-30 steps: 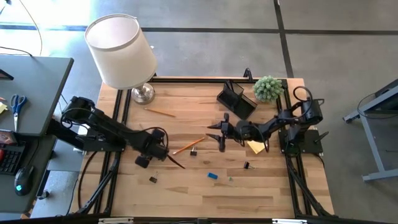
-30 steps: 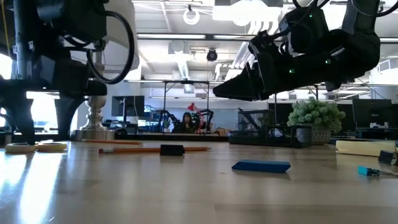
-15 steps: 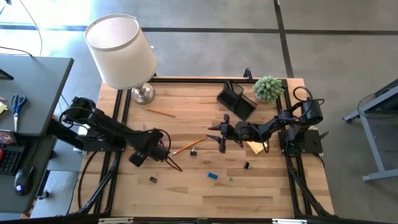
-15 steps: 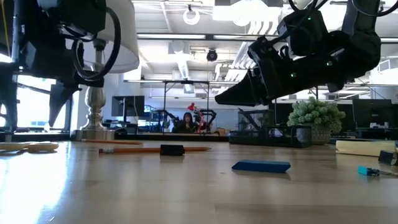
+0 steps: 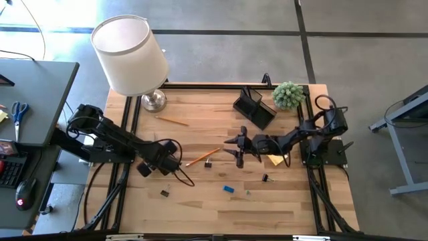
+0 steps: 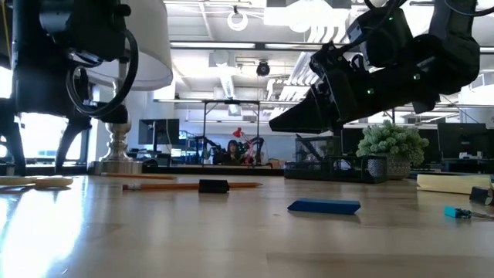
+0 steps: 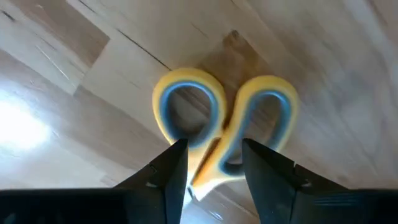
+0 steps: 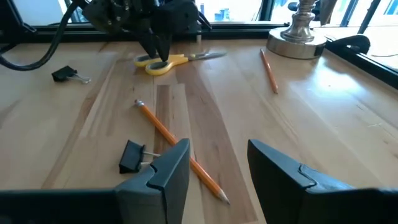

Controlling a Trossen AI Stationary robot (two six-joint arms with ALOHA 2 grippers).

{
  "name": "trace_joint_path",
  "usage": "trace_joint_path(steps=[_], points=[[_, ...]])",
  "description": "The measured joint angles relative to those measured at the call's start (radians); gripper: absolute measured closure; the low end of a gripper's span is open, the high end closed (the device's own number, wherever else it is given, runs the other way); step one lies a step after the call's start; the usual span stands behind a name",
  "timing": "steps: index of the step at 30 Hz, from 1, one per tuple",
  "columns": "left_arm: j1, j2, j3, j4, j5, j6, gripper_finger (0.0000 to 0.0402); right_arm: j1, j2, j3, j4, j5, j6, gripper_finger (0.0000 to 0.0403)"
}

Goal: Pick and place office supplies into organizer
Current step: Put the yellow scissors into the desk organizer

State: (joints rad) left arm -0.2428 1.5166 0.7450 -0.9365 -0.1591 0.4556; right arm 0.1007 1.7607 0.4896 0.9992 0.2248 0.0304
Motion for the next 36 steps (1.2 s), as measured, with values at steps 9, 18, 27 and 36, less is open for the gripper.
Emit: trace_joint_path(steps=[9, 18, 27, 36], points=[[0.0, -0.005, -0.065, 0.113, 0.002, 0.012, 0.0252, 0.04, 0.0, 0.0, -0.009, 0.067, 0.025, 0.0248], [0.0, -0.004, -0.068, 0.179, -0.013, -0.002, 0.0283, 0.053, 0.0, 0.0, -0.016, 0.108, 0.04, 0.0248], [0.0, -0.004, -0.068, 0.229, 0.006, -0.11, 0.0343, 0.053, 0.0, 0.0, -0.016, 0.107, 0.033, 0.0248], [-0.001, 0.008, -0.022, 0.234, -0.049, -0.124, 0.0327, 0.053, 0.0, 0.0, -0.015, 0.11, 0.019, 0.0248]])
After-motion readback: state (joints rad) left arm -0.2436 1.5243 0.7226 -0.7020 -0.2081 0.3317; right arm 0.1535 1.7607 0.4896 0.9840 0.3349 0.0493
